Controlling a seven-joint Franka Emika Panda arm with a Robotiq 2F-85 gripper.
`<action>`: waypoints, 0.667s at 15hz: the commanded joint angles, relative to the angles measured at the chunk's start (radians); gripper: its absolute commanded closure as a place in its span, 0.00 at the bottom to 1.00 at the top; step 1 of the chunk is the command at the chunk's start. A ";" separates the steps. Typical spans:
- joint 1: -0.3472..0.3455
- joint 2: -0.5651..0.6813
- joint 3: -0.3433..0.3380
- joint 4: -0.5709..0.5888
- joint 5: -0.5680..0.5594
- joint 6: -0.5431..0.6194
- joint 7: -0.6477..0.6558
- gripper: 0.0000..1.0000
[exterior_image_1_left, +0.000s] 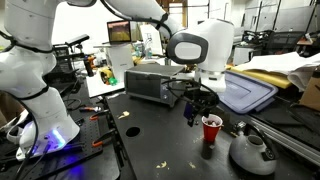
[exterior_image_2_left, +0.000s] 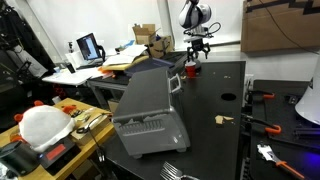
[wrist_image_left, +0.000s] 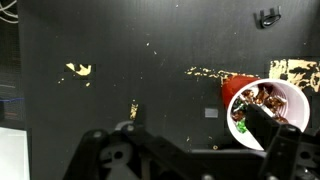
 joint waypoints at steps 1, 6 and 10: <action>0.016 -0.039 -0.009 -0.064 -0.005 0.051 -0.034 0.00; 0.021 -0.022 -0.006 -0.062 -0.001 0.084 -0.061 0.00; 0.025 -0.003 -0.007 -0.043 0.000 0.096 -0.057 0.00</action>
